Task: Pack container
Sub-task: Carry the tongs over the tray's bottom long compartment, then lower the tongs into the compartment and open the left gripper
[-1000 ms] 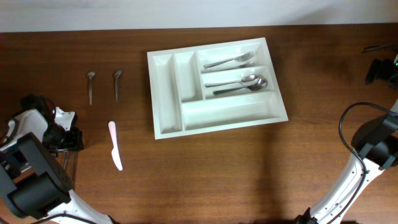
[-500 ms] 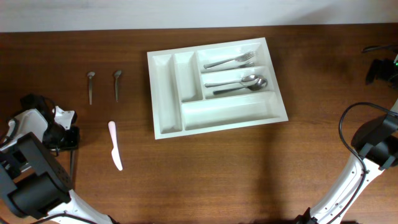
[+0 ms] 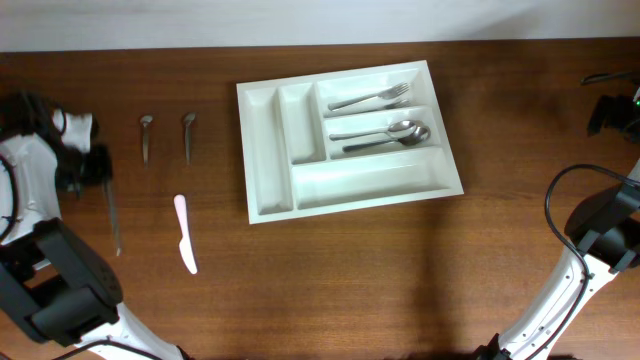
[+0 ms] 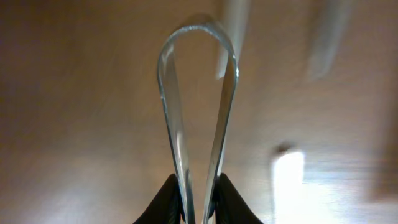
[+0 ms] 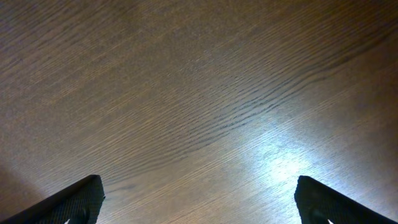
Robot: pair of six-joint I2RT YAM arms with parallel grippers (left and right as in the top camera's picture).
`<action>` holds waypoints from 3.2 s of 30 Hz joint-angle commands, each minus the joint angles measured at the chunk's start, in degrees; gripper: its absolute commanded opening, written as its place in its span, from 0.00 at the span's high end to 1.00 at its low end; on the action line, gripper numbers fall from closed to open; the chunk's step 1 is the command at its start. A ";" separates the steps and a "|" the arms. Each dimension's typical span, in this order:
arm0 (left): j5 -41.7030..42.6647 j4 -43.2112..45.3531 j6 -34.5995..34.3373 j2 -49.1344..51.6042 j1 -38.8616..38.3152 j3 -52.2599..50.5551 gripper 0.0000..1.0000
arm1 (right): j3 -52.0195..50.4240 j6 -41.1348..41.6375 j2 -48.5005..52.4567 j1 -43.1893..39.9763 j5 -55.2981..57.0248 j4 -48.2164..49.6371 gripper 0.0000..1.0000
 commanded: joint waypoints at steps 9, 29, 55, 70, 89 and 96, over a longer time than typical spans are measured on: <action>22.21 3.04 1.86 0.48 -18.58 13.64 0.91 | -0.42 -0.57 -0.22 -0.11 -0.31 0.04 0.01; 8.13 10.21 24.04 0.50 -54.64 13.60 0.86 | -0.42 -0.57 -0.22 -0.11 -0.31 0.04 0.01; 2.23 13.55 20.26 12.02 -62.27 13.60 0.78 | -0.42 -0.57 -0.22 -0.11 -0.31 0.04 0.01; 2.23 8.85 20.26 12.31 -62.64 13.55 0.73 | -0.42 -0.57 -0.22 -0.11 -0.31 0.04 0.01; 2.71 8.68 20.26 13.46 -62.69 13.53 0.53 | -0.42 -0.57 -0.22 -0.11 -0.31 0.04 0.01; 2.64 9.29 20.26 13.46 -62.97 13.53 0.44 | -0.42 -0.57 -0.22 -0.11 -0.31 0.04 0.01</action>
